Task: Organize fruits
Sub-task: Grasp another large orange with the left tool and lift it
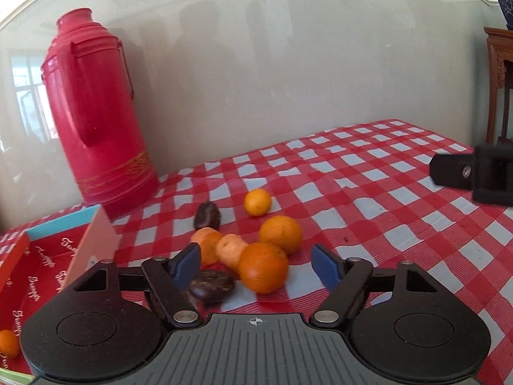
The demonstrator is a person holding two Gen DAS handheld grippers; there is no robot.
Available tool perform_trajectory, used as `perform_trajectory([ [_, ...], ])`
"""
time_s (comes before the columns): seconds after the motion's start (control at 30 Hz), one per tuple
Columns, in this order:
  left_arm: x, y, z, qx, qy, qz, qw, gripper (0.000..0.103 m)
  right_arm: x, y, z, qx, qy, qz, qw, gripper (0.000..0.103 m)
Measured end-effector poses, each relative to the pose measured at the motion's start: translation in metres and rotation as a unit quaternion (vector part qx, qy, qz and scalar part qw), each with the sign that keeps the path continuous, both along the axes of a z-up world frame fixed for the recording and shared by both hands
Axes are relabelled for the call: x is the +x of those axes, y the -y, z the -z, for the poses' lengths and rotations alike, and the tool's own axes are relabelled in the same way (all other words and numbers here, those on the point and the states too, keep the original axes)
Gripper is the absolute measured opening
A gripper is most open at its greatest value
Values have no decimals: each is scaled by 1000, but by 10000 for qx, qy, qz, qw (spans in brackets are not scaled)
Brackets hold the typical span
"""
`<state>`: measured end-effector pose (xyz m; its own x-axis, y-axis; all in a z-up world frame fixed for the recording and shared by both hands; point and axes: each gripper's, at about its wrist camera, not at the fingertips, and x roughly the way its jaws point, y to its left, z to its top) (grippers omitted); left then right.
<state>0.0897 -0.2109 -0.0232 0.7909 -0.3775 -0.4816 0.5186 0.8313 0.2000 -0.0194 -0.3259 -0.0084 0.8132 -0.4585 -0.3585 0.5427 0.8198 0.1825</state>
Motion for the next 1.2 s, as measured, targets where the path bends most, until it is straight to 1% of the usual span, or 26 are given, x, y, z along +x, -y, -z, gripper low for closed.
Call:
perform_trajectory([
  [0.13,4,7,7,-16,-164,12,9999,73,-11,9,-3,-80,211,429,9988,97],
  [0.17,4,7,9,-29,-213,6,9998,69,-14,11,-4,-95,262,535,9982,97],
  [0.2,6,8,10,-36,-271,10,9996,58,-17,14,-4,-86,313,592,9977,97],
  [0.23,7,9,12,-22,-346,10,9994,54,-19,16,-4,-45,346,609,9975,97],
  [0.33,11,10,16,-14,-392,-102,9992,53,-20,22,-2,99,333,599,9976,97],
  [0.43,14,9,16,-77,-451,-116,9989,53,-19,21,-1,117,282,533,9981,97],
  [0.47,14,9,16,-85,-446,-126,9989,49,-18,20,0,98,272,523,9982,97],
  [0.5,13,8,16,-69,-398,-176,9990,40,-18,19,-1,84,265,513,9983,97],
  [0.7,14,5,14,-164,-449,-249,9985,40,-15,16,0,107,245,452,9986,97],
  [0.77,12,4,13,-177,-372,-295,9987,39,-14,15,0,92,237,436,9987,97],
  [0.87,6,0,7,-201,-138,-356,9991,39,-13,14,-1,83,229,413,9988,97],
  [0.97,1,-8,-3,-239,142,-518,9983,39,-11,13,0,79,203,378,9990,97],
  [1.1,0,-30,-18,-269,495,-902,9943,39,-8,8,1,65,166,306,9994,97],
  [1.2,5,-53,-27,-311,630,-1298,9890,39,-4,3,1,42,120,241,9996,97],
])
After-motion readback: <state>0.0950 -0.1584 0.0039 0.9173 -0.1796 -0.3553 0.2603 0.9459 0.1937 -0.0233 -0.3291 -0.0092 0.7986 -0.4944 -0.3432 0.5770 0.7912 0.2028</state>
